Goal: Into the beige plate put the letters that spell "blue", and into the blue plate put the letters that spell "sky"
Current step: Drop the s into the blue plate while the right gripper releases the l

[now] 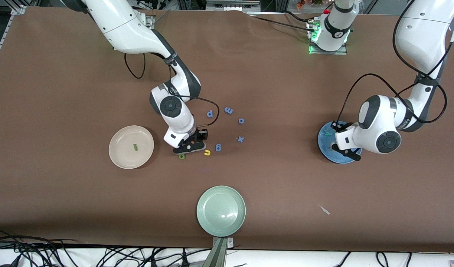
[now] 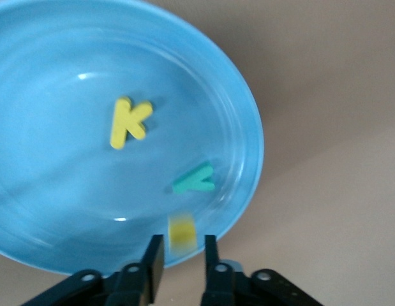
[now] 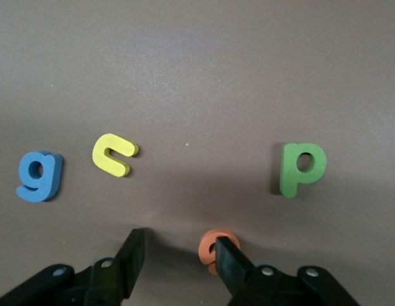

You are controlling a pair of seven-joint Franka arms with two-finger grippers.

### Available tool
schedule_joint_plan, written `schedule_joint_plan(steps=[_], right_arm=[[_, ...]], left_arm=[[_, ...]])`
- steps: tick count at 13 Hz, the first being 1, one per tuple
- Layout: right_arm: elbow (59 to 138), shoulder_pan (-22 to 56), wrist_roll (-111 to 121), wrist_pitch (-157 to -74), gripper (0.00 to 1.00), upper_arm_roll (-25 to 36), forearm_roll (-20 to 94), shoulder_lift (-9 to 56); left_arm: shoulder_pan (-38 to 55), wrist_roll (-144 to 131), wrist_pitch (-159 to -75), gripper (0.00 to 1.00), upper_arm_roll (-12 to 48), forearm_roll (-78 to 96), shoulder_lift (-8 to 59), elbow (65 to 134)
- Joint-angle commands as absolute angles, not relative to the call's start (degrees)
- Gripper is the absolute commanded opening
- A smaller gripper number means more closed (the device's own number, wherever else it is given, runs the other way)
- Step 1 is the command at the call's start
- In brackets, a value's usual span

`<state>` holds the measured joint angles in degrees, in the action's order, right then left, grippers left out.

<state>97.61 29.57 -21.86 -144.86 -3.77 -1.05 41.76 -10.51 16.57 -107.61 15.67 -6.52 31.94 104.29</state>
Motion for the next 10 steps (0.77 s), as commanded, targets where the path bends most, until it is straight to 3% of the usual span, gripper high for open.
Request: schedule_joint_plan(steps=[1,5,7,10], right_arm=[[96.59,29.62,-22.07,-144.49,0.56,-3.08,-2.02,42.1],[95.37,29.62,-20.22,-139.41,0.56,-1.41,-1.76,40.34],[94.4,29.62,-20.22,-136.59,0.56,-1.49,-1.84,39.73],[95.36,29.62,-20.04,-138.85,0.56,-1.32,-2.28,40.86]], left_arm=[[-11.16,17.58,-100.4,1.0,18.09,-5.01,30.06,99.08],[-10.72,11.98,-90.1,1.0,22.22,-5.71,28.39,84.57],[-9.15,5.83,-87.55,1.0,23.55,-5.8,26.2,81.92],[-8.79,0.88,-87.27,1.0,23.03,-5.8,21.63,80.08]])
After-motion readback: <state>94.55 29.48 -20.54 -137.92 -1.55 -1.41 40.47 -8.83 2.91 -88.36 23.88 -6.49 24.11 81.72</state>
